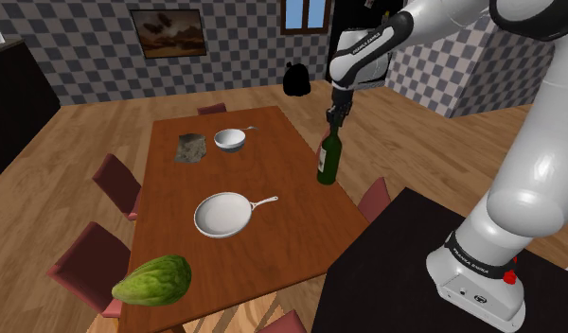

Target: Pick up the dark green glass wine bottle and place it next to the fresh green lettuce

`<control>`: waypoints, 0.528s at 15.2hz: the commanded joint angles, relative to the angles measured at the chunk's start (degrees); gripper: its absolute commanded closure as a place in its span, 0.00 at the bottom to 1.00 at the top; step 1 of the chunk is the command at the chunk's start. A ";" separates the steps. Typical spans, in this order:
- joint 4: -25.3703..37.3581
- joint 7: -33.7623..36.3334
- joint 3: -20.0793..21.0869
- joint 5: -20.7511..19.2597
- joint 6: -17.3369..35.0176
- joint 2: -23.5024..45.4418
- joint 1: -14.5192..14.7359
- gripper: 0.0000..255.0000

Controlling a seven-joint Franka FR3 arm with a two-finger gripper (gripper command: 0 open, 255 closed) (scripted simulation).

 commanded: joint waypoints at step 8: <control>3.04 0.40 -0.15 -0.81 -6.46 -3.49 0.17 1.00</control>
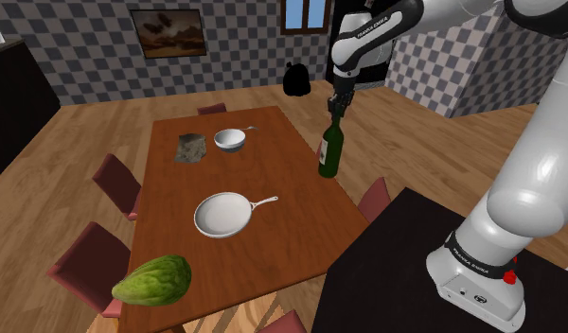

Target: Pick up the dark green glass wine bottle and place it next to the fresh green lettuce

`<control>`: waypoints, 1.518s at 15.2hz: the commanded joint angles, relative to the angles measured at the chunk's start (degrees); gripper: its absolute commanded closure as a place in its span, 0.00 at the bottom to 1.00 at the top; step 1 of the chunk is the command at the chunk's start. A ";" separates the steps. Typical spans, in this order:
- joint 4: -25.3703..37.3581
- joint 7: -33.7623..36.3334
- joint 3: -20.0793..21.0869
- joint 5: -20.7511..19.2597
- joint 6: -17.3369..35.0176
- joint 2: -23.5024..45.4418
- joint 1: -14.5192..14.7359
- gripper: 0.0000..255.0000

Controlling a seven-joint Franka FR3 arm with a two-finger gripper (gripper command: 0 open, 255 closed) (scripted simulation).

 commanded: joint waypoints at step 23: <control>12.01 0.41 0.02 -1.09 -17.54 -5.63 0.28 1.00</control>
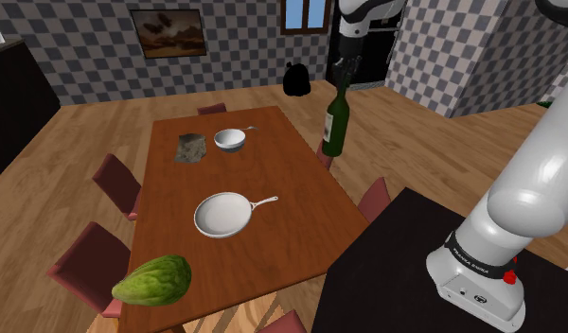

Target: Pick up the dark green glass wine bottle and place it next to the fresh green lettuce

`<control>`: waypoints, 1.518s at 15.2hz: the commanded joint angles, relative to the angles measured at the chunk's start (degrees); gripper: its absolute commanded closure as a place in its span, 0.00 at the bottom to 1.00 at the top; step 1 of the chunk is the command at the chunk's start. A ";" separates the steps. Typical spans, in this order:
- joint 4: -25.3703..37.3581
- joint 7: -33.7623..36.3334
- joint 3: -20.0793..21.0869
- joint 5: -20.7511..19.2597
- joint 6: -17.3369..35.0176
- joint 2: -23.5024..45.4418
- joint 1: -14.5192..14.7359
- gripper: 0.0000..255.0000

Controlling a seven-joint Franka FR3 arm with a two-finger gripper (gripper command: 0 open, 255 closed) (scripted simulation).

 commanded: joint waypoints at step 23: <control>20.39 -0.68 -0.08 0.37 -19.06 1.33 -0.11 1.00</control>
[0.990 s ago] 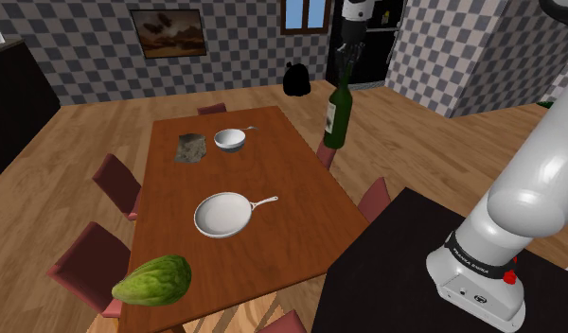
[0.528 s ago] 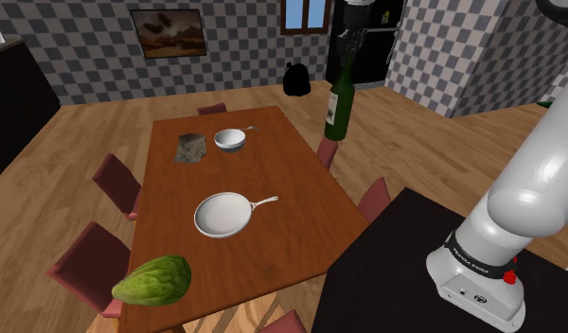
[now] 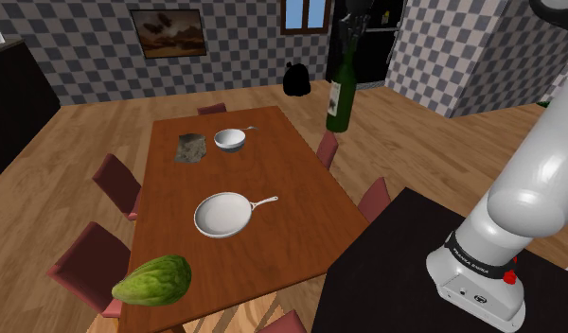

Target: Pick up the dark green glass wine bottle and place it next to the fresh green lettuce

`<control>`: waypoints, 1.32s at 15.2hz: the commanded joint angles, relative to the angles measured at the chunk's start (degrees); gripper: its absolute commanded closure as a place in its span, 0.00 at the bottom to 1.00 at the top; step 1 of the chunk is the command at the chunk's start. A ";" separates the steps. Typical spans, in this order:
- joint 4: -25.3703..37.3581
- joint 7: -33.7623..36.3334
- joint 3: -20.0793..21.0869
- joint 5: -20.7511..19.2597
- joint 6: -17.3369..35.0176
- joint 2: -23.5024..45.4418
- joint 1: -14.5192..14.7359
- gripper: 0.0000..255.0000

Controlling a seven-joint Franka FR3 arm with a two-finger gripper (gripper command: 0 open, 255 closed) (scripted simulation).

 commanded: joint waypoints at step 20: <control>-12.06 23.47 11.46 -1.44 8.56 -2.65 11.57 1.00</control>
